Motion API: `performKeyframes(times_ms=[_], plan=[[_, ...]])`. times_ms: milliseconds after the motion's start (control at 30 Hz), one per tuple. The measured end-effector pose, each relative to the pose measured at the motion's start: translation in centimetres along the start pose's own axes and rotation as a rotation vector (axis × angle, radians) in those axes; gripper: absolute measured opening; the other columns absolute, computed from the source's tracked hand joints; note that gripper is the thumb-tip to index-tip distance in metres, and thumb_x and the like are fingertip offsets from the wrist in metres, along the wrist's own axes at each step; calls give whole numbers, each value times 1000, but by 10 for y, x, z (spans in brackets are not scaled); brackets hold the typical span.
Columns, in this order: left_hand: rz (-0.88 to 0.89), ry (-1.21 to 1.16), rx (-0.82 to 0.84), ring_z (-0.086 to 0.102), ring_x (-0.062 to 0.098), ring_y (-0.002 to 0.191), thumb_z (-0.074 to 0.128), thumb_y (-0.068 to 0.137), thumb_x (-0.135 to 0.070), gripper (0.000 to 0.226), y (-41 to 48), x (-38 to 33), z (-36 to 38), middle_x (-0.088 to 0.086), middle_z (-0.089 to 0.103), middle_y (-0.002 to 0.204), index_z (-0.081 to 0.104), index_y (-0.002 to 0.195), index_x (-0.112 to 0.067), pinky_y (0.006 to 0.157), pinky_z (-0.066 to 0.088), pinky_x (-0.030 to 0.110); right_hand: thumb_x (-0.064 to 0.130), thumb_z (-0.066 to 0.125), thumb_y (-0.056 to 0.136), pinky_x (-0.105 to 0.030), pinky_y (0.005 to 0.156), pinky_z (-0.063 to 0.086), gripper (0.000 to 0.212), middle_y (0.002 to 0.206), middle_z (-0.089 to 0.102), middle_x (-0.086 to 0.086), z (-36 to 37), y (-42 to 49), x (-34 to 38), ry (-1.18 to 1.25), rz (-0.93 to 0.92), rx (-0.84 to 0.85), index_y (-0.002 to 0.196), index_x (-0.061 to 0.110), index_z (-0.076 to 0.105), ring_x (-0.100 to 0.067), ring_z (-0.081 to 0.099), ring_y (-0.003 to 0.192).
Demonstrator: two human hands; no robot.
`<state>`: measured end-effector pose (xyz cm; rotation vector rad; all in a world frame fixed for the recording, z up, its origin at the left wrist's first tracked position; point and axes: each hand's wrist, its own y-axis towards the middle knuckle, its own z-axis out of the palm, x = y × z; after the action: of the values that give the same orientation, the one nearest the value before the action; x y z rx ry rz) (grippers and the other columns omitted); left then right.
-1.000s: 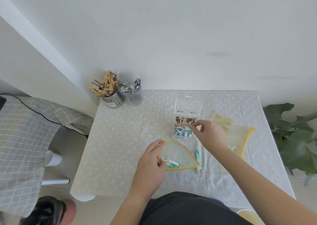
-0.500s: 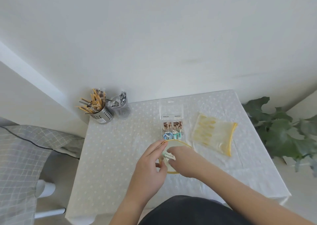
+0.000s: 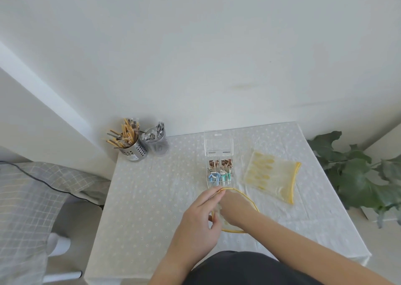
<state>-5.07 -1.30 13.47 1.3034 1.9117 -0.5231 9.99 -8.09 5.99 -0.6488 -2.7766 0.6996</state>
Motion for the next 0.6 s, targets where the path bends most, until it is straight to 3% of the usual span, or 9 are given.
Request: performKeyframes(times_ms=[100,167,233,333,400,433,467,567,600], plan=[[3,2,6,42,-5,147,55,97,0,63,-1,-1,1,-33,40,158,55,153,-29,96,57,20,-1,31,102,-31,110,36,42,142,53,-11,6,-7,3,-44,13,-14,141,1,47,-27,48,134],[5,6,12,41,-6,147,55,97,0,64,0,-2,2,-34,40,157,55,154,-29,97,56,19,-3,32,101,-27,101,42,41,132,56,-10,2,-7,-1,31,33,-18,138,1,49,-27,52,125],[7,15,20,41,-7,146,55,96,1,65,0,-3,3,-35,39,157,54,154,-29,97,56,18,6,34,107,-31,106,38,34,137,55,-12,-7,-9,-3,36,-1,-9,137,2,49,-27,51,129],[8,16,24,41,-7,146,56,96,1,67,1,-3,4,-37,38,157,53,155,-30,97,56,19,-1,35,105,-28,113,34,40,147,47,-16,-9,-14,25,-27,64,-68,145,-4,41,-26,46,136],[9,11,23,41,-6,146,56,96,1,67,1,-3,4,-37,37,157,52,155,-30,97,56,19,-5,46,99,-8,90,46,41,128,55,-12,-20,-28,33,-25,216,-67,140,-9,47,-25,55,115],[10,8,21,41,-5,147,56,96,1,67,1,-3,4,-36,37,158,52,155,-30,97,57,19,-2,48,99,-2,71,44,35,115,54,-6,-25,-30,29,42,197,-60,134,-5,53,-21,53,103],[11,8,18,42,-5,147,56,96,1,67,2,-3,4,-35,38,158,52,155,-30,97,57,20,2,46,102,-2,66,42,29,110,52,-5,-32,-35,23,134,130,-25,129,2,56,-19,51,101],[10,19,15,41,-5,147,56,96,0,67,2,-2,6,-34,38,158,52,156,-30,97,57,19,3,33,107,-23,106,38,34,137,53,-13,-28,-24,-4,-42,-48,75,137,4,50,-25,50,130],[7,24,15,41,-6,147,56,97,0,66,2,-2,6,-35,38,158,52,156,-31,97,56,19,5,34,107,-30,107,37,34,136,56,-12,-21,-17,3,-86,-70,34,135,3,53,-25,52,130]])
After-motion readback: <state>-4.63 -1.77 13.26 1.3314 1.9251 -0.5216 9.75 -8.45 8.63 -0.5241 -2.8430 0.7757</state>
